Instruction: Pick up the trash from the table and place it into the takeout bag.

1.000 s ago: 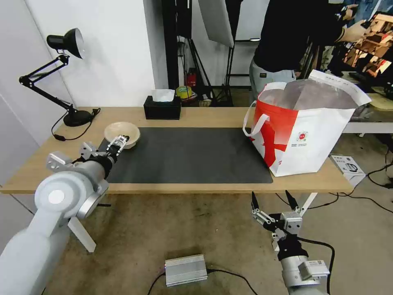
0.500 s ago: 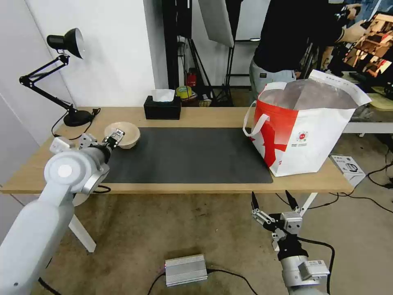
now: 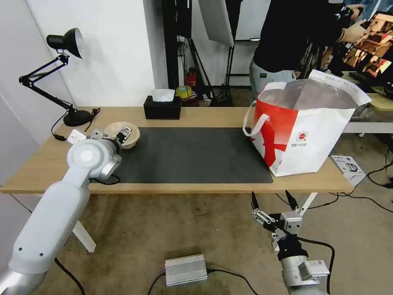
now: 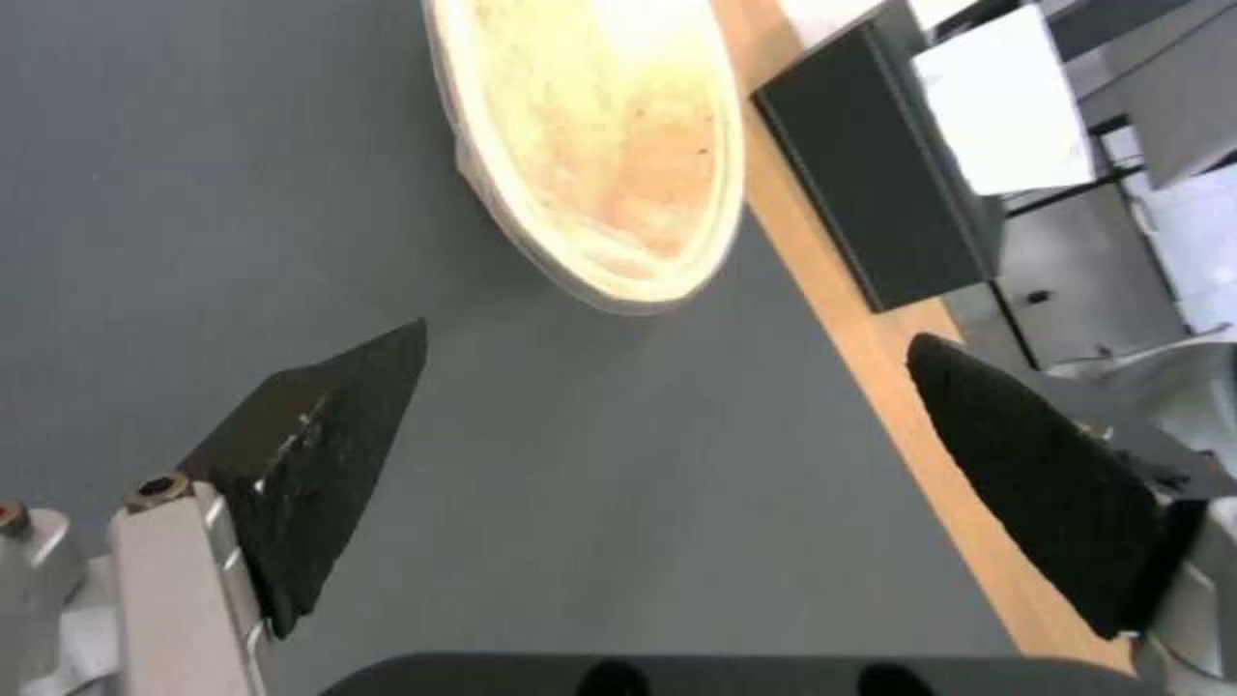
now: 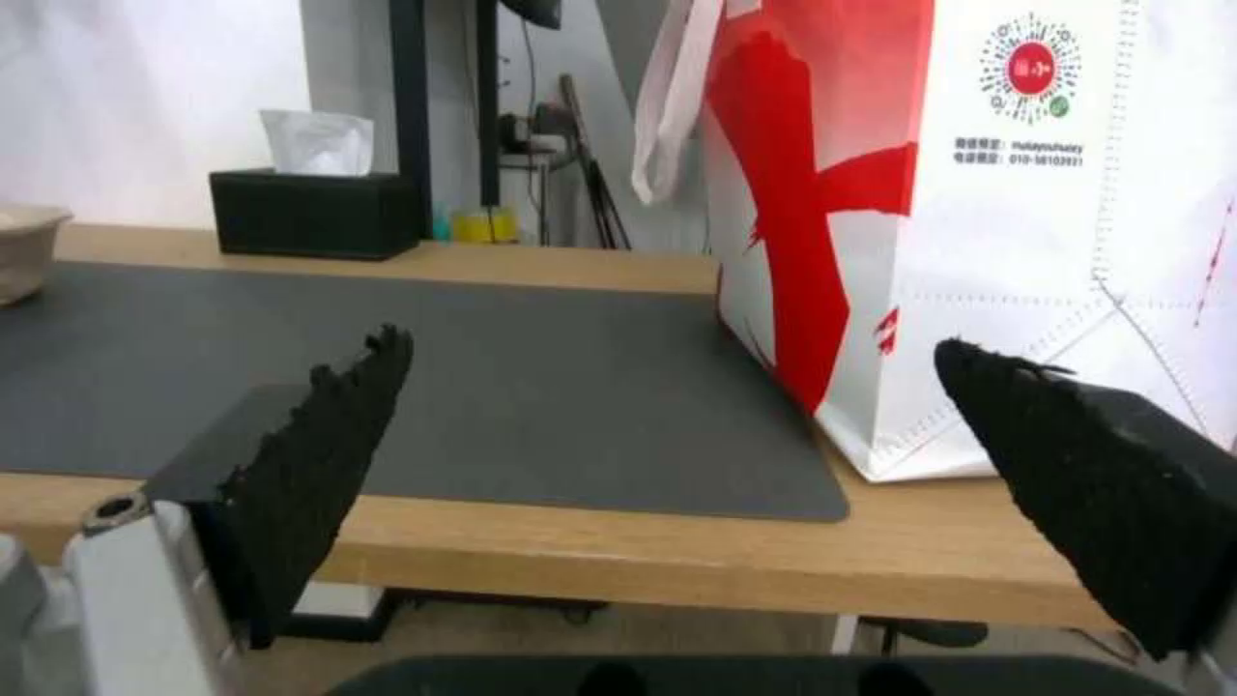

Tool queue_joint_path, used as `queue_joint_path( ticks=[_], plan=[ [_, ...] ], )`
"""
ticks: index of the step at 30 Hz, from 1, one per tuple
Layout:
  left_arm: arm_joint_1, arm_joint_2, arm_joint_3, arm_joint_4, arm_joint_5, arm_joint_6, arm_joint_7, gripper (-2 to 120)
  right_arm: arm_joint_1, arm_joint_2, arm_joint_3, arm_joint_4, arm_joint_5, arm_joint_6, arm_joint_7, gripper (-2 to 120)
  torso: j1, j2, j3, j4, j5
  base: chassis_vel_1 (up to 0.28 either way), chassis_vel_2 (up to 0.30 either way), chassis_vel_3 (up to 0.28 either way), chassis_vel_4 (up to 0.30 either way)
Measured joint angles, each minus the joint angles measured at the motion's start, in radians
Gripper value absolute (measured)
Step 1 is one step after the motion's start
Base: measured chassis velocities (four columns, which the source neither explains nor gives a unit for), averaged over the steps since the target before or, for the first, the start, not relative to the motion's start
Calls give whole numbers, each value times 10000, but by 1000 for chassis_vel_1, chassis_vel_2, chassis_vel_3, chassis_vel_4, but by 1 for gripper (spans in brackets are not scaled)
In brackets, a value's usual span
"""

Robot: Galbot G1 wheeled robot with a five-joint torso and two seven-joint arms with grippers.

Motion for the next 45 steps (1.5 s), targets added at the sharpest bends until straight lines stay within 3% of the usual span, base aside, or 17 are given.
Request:
queue_joint_path(
  ticks=[31, 39, 45],
  plan=[
    [-2295, -1279, 869, 3339, 626, 131, 270, 100, 0, 0, 0, 0, 0, 1, 0, 100, 1, 2, 0, 0, 0, 0, 0, 0, 0],
    [-2308, -1177, 610, 3634, 693, 178, 248, 100, 0, 0, 0, 0, 0, 1, 0, 100, 0, 2, 0, 0, 0, 0, 0, 0, 0],
    [-2067, -1023, 438, 3418, 689, 219, 328, 100, 0, 0, 0, 0, 0, 0, 0, 100, 0, 2, 0, 2, -1, 0, 0, 0, 0]
  ],
)
